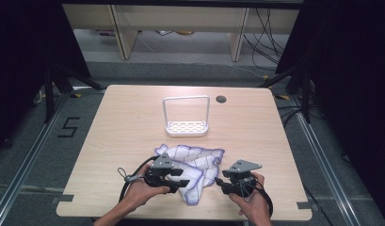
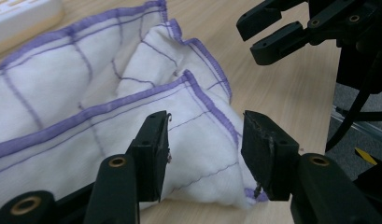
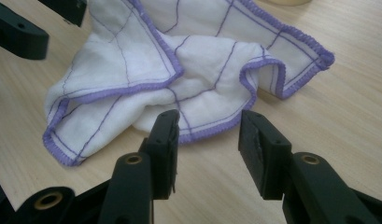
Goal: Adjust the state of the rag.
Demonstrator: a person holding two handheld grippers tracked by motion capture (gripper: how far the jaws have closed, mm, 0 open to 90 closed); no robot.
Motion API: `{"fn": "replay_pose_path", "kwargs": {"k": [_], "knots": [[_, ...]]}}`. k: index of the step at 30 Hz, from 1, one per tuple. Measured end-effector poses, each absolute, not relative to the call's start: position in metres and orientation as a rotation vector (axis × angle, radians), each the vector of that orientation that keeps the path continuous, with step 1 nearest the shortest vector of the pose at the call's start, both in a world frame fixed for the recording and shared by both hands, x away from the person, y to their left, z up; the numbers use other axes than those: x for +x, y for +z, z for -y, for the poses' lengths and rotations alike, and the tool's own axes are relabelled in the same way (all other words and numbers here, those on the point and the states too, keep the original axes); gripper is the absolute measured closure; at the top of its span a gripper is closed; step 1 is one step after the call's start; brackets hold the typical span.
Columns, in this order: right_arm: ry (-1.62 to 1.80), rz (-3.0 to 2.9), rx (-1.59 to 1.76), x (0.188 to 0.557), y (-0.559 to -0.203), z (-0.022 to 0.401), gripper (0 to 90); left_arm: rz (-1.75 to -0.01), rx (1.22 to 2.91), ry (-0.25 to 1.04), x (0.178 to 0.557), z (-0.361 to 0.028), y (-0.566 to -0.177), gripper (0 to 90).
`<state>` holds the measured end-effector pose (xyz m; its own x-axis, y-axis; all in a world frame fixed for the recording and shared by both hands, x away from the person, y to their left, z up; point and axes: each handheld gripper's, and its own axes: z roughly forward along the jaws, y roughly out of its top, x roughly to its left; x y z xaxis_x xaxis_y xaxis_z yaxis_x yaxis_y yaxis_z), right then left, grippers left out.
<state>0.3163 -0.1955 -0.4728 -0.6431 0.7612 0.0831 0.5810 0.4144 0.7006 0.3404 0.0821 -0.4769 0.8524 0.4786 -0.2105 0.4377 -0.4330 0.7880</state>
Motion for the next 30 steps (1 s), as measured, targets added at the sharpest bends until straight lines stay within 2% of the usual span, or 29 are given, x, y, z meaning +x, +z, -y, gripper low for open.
{"fn": "replay_pose_path", "kwargs": {"k": [5,8,13,15,23,30], "knots": [[1.069,-2.402,1.152,0.317,-0.473,0.198,58.2,-0.619,2.15,0.057,0.339,-0.059,-0.485,51.0],[1.065,-2.398,1.144,0.317,-0.472,0.203,58.0,-0.606,2.204,0.077,0.343,-0.052,-0.494,54.6],[1.079,-2.387,1.157,0.317,-0.475,0.206,58.3,-0.594,2.198,0.106,0.345,-0.053,-0.501,80.2],[1.081,-2.4,1.164,0.316,-0.473,0.204,58.5,-0.595,2.172,0.111,0.347,-0.059,-0.495,84.9],[1.091,-2.43,1.077,0.312,-0.473,0.189,58.7,-0.677,1.96,0.08,0.348,-0.103,-0.466,85.7],[1.062,-2.494,1.018,0.31,-0.478,0.174,58.8,-0.752,1.889,0.106,0.337,-0.139,-0.465,85.7]]}}
